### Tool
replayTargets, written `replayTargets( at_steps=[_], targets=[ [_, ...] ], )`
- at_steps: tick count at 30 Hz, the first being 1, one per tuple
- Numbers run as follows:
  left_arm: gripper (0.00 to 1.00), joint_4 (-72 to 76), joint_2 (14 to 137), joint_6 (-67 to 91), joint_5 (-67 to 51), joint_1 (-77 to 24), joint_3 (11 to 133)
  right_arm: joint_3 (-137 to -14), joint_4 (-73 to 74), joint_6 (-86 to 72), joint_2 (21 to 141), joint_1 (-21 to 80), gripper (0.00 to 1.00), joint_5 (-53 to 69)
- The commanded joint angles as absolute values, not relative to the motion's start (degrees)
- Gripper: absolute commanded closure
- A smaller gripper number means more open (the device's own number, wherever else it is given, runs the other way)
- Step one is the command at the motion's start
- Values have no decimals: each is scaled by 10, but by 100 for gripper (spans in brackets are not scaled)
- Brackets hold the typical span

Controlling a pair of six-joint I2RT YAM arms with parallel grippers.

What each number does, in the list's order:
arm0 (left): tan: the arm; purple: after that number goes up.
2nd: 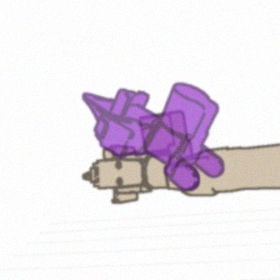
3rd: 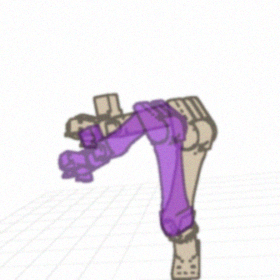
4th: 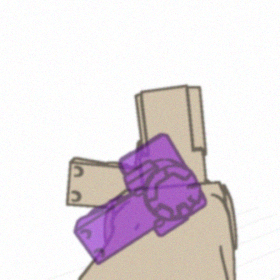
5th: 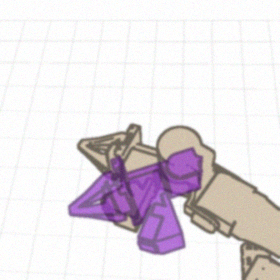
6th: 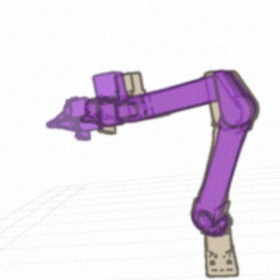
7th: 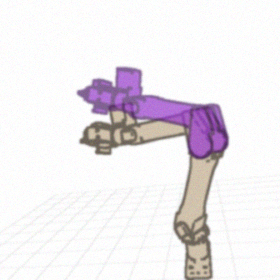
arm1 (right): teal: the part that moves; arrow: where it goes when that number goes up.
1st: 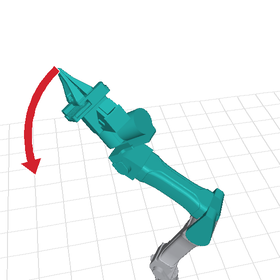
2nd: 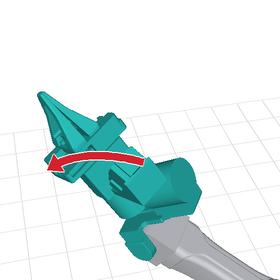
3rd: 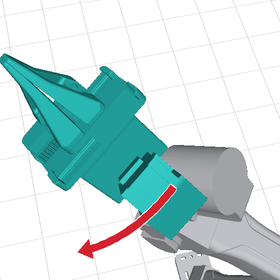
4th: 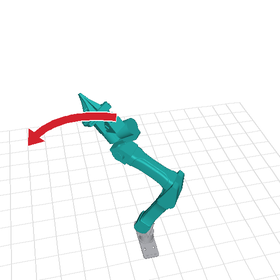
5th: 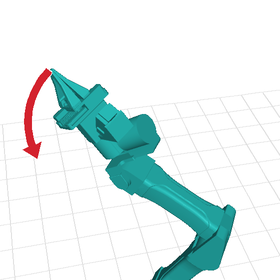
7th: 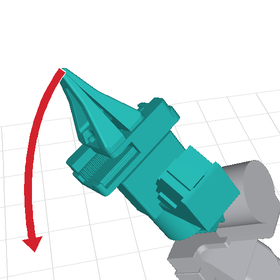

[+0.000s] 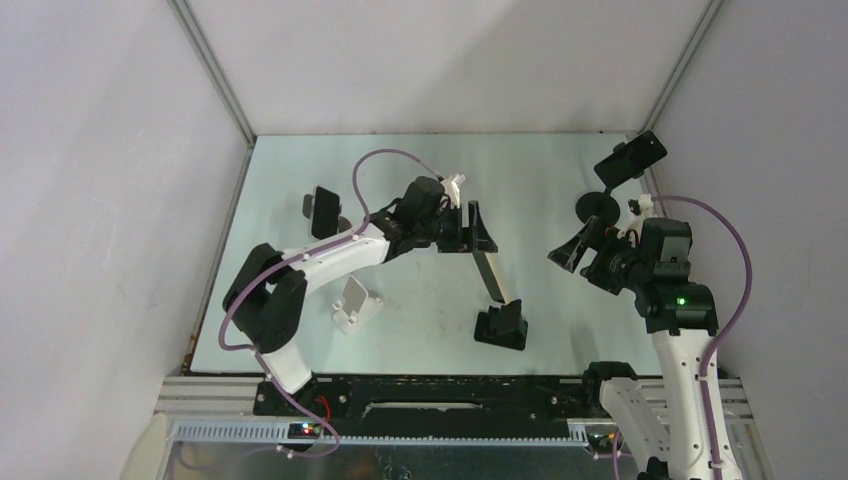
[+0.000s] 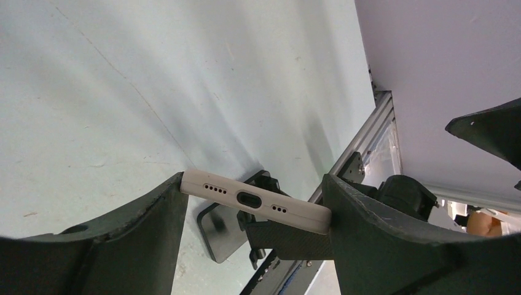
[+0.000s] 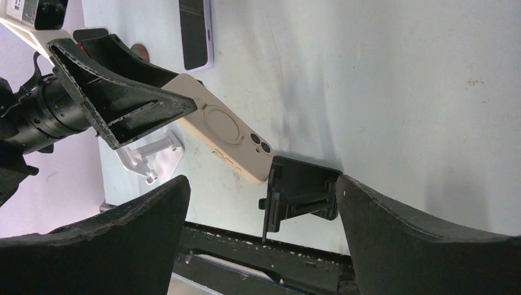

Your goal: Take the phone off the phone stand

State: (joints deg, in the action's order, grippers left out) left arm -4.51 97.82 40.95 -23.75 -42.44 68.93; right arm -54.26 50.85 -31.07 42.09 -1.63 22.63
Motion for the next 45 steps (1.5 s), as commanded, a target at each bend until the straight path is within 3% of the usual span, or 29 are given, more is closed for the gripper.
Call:
replayTargets(
  at_steps=[1, 15, 24, 32, 38, 45],
  targets=[
    [100, -16, 937, 402, -250, -405, 694, -546, 495, -312, 421, -18, 9, 220],
    [100, -102, 1014, 353, -188, -362, 745, -546, 501, -308, 419, -18, 9, 214],
    [100, -229, 1062, 292, -82, -356, 840, -546, 496, -306, 420, -19, 9, 222],
    [100, -350, 1152, 248, 6, -353, 997, -546, 500, -302, 421, -19, 9, 226],
    [100, -383, 1215, 247, 44, -352, 1088, -545, 506, -296, 421, -20, 9, 221],
    [100, -382, 1258, 271, 77, -352, 1114, -546, 509, -296, 426, -20, 9, 216]
  ],
)
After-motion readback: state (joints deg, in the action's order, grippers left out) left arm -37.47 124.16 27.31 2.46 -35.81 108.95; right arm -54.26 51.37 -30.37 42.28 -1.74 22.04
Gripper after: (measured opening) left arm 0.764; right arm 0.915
